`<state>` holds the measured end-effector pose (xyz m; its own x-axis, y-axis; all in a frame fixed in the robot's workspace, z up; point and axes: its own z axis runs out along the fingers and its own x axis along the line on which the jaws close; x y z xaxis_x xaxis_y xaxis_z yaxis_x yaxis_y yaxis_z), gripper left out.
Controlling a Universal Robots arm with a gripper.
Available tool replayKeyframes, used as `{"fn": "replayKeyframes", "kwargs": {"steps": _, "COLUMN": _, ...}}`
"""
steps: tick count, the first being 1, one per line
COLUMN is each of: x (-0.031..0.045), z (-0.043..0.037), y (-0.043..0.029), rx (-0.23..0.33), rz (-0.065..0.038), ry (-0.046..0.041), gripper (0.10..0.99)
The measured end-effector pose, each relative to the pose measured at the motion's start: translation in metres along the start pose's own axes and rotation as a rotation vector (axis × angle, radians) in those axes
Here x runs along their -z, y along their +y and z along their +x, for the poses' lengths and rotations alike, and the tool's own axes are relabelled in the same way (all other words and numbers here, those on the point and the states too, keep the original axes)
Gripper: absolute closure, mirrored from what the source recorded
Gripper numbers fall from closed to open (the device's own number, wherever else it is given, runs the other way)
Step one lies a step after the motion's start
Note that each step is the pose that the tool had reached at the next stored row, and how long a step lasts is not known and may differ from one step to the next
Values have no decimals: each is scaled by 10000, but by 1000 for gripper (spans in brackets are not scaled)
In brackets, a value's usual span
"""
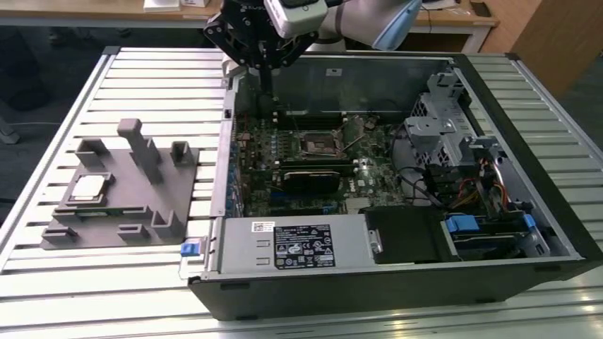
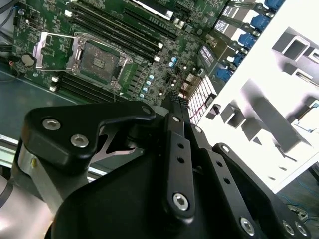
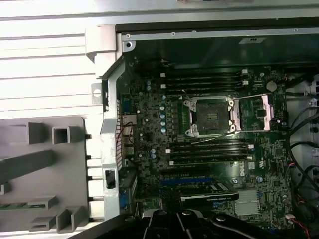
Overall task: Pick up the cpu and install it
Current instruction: 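Reach for the cpu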
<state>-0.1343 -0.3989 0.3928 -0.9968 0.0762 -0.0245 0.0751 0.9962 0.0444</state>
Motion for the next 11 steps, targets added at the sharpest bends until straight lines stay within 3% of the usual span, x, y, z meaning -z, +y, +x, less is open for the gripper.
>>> {"fn": "replayKeyframes", "kwargs": {"steps": 11, "x": -7, "z": 58, "y": -5, "rx": 1, "rz": 0, "ry": 1, "gripper": 969}}
